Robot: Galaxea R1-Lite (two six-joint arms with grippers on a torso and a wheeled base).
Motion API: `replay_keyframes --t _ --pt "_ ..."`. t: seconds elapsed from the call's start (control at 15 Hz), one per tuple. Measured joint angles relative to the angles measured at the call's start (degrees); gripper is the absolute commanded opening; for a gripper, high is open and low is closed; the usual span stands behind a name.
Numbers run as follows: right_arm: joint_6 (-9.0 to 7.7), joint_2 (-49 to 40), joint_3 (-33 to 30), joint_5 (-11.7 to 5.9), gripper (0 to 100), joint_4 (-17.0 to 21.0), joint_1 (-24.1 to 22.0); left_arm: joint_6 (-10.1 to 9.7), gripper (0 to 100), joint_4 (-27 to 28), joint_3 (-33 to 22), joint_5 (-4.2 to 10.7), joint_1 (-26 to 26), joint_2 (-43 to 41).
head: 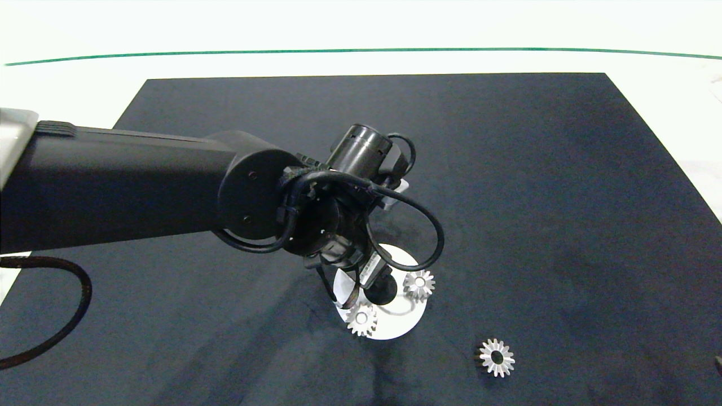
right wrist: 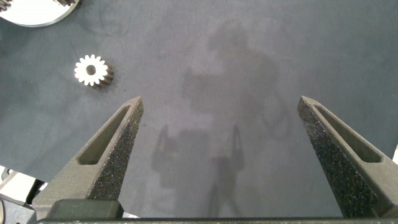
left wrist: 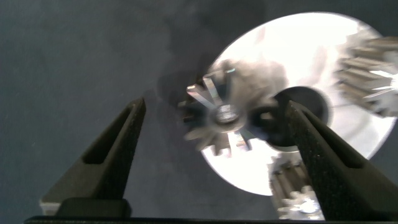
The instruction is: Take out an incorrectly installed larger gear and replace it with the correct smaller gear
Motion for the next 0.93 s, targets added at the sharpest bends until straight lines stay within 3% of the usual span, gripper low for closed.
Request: replay_keyframes --t 0.67,0.8,0.93 --pt "-0.02 0.00 0.11 0.27 100 -0.24 0.07 1.68 66 0.48 -2.67 -0.02 -0.11 1.60" --pt "-0.07 -0.02 0.12 0.29 100 -0.27 0.07 2.04 63 5.33 -4.63 -0.02 0.00 2.26" --pt "-0.05 -0.09 0.11 0.29 100 -0.29 0.07 2.10 59 6.42 -6.39 0.00 0.02 2.76"
